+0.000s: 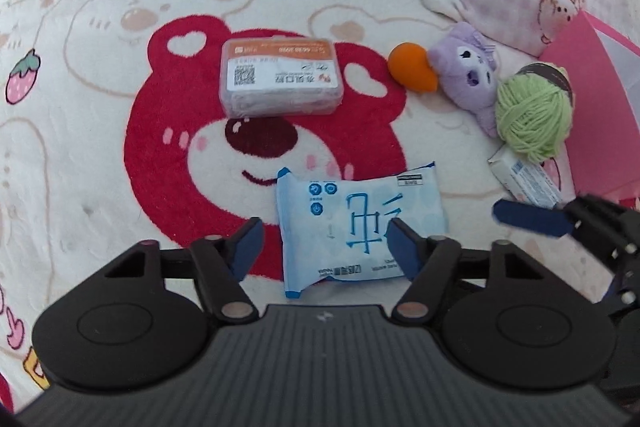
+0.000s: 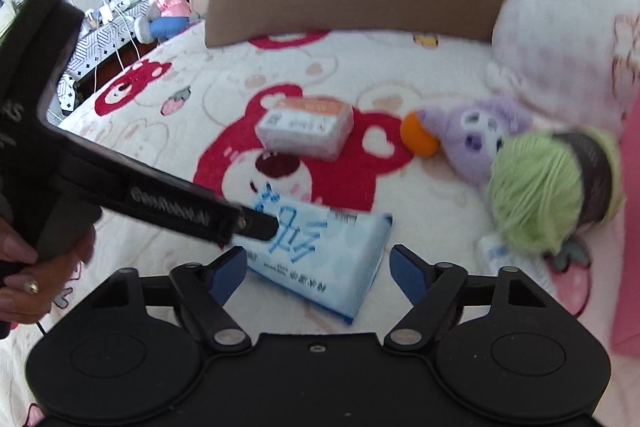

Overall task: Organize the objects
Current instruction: 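Move the left tool to the blue wet-wipes pack and close on it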

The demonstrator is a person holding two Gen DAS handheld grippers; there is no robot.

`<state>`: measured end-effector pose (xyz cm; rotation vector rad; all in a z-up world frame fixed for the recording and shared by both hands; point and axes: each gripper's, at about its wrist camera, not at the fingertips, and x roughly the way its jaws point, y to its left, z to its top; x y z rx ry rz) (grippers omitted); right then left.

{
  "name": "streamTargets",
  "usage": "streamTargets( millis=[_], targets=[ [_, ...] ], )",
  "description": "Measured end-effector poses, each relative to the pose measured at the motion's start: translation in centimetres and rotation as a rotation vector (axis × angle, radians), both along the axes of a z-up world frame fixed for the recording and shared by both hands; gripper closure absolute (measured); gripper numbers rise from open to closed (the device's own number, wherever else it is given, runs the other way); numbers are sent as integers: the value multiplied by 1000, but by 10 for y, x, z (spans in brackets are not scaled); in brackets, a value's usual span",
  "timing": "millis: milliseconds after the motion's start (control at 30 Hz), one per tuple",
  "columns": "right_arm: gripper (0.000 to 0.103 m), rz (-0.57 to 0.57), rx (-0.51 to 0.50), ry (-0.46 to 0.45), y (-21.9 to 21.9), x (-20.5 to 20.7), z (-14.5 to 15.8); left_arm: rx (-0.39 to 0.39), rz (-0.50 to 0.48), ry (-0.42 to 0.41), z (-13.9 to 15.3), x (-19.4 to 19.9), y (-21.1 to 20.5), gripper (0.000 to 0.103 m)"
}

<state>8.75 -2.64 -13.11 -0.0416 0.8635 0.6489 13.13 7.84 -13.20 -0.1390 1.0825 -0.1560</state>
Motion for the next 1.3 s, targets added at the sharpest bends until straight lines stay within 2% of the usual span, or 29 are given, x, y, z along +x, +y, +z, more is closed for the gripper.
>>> streamTargets(
  millis=[67, 100, 167, 267, 333, 467, 533, 600, 767, 867, 967, 1033, 1067, 1200, 1300],
  targets=[
    [32, 4, -23, -7, 2, 2, -7, 13, 5, 9, -5, 3, 1, 46],
    [37, 1, -29, -5, 2, 3, -9, 18, 6, 14, -8, 5, 1, 48],
    [40, -9, -12, 16, -1, 7, -13, 20, 4, 22, -14, 6, 1, 51],
    [42, -19, 11, 36, -6, 11, -20, -24, 15, 18, -18, 8, 2, 56],
    [45, -22, 7, 47, -6, 13, -25, -53, 40, 30, -21, 12, 1, 56],
    [58, -28, 30, 81, -7, 21, -34, -33, 64, 61, -22, 19, -5, 55],
    [70, 7, 6, 70, -4, 21, -34, -38, 79, 117, -23, 21, -3, 55],
    [75, 15, -13, 59, -3, 17, -34, -87, 122, 191, -26, 23, 4, 55],
    [76, -37, 21, 122, -8, 23, -38, -106, 140, 187, -30, 20, 9, 54],
    [76, -67, 58, 152, -12, 27, -42, -58, 93, 121, -28, 21, 3, 51],
    [73, -60, 69, 141, -12, 27, -44, -68, 90, 83, -27, 16, 5, 53],
    [69, -54, 76, 137, -9, 26, -44, -102, 103, 76, -27, 12, 6, 61],
    [66, -48, 74, 129, -8, 25, -44, -102, 104, 71, -26, 10, 4, 61],
    [66, -36, 51, 97, -1, 22, -42, -43, 65, 54, -22, 5, -11, 61],
    [66, -44, 40, 84, 1, 20, -40, -40, 67, 52, -21, 2, -14, 61]
  ],
)
